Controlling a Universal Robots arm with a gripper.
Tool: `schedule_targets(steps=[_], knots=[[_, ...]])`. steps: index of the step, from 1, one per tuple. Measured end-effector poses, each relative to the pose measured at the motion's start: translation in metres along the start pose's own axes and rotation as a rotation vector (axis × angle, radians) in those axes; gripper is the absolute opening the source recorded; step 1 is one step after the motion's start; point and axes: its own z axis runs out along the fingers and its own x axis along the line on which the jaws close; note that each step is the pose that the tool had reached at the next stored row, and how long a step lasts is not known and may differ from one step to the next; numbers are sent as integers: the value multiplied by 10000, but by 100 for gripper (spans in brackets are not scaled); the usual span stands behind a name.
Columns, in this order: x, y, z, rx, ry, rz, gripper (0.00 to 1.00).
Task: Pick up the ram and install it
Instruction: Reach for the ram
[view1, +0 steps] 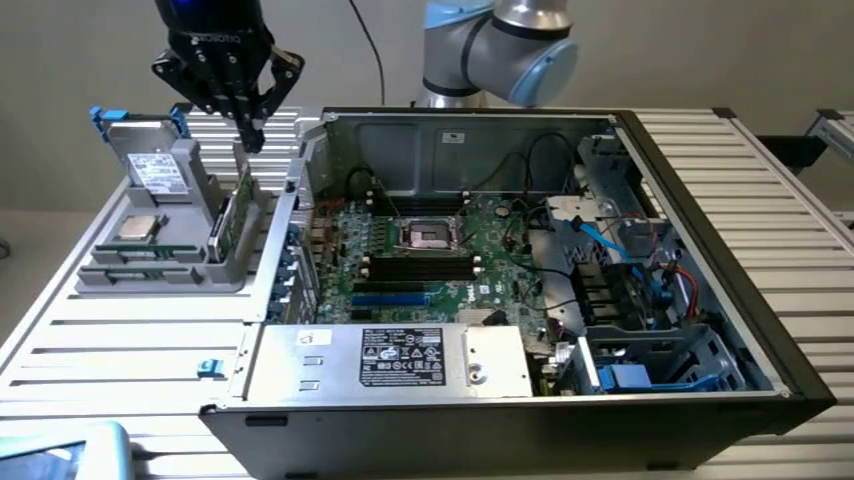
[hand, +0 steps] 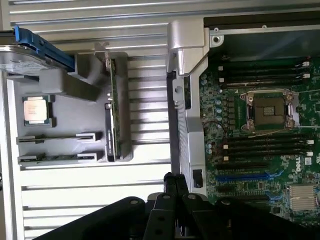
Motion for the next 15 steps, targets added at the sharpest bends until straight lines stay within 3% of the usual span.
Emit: schedule_targets(steps=[11, 15], knots=[[485, -22, 14, -1, -12, -1, 11], [649, -25, 17, 3, 40, 1, 11]])
